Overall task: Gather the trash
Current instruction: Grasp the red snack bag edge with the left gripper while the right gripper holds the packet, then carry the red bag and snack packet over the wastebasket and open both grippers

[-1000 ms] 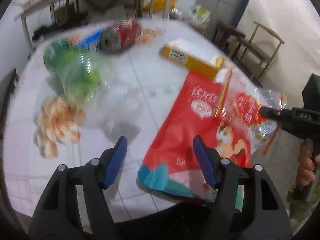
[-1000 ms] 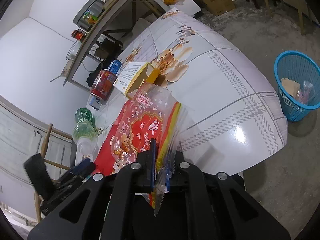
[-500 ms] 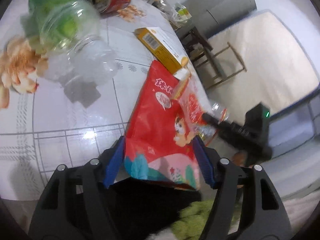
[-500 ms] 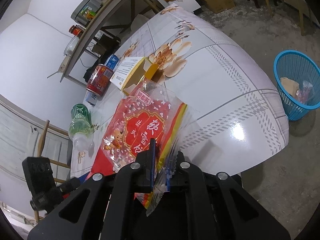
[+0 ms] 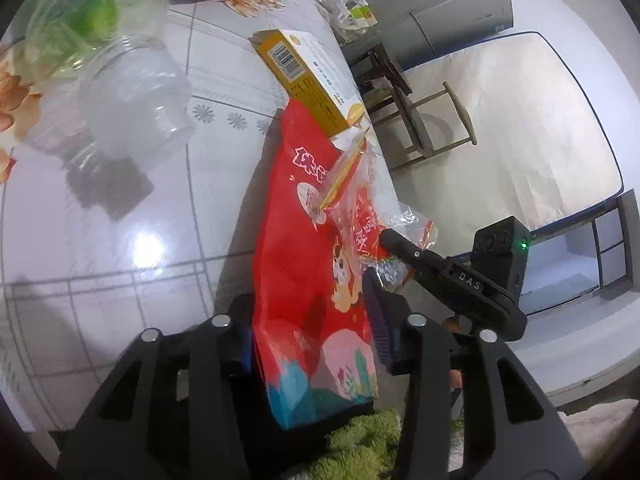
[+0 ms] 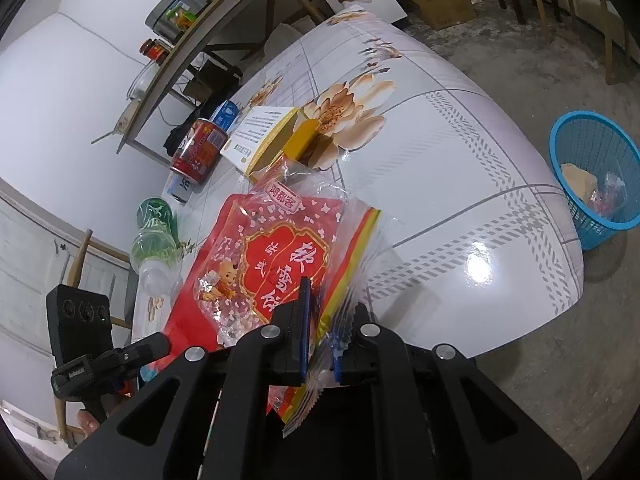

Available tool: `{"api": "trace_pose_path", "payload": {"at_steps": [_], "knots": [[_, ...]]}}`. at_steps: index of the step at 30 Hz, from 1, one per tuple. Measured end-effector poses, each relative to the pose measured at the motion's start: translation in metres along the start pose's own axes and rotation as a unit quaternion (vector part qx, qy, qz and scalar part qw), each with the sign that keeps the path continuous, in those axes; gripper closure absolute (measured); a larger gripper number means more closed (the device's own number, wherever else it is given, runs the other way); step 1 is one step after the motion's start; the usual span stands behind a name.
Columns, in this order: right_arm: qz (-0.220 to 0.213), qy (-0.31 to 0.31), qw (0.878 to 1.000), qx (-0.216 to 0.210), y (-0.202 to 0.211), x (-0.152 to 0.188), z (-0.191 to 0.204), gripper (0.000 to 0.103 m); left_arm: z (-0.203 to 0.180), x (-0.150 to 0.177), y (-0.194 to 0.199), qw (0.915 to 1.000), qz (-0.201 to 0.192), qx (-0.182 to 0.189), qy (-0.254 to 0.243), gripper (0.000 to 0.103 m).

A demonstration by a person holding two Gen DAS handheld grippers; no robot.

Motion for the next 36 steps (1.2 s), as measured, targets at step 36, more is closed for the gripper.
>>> {"api": "trace_pose_path", "payload": {"at_steps": [36], "knots": [[-0.06,-0.026,0.984,-0.167,0.06,-0.017,0.03,0.096,-0.007,0.017,0.089,0.9933,-0.105,0.041,-0.022,0.102]]}}
Point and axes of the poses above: each gripper's, at about its wrist camera, not at the fingertips, and y roughly against the way its jaws point, z to its left, x to its underside, the point moved 1 cm from there along -y, roughly the way its jaws point, and after that the axes turned 8 degrees about y, right-handed, at the moved point
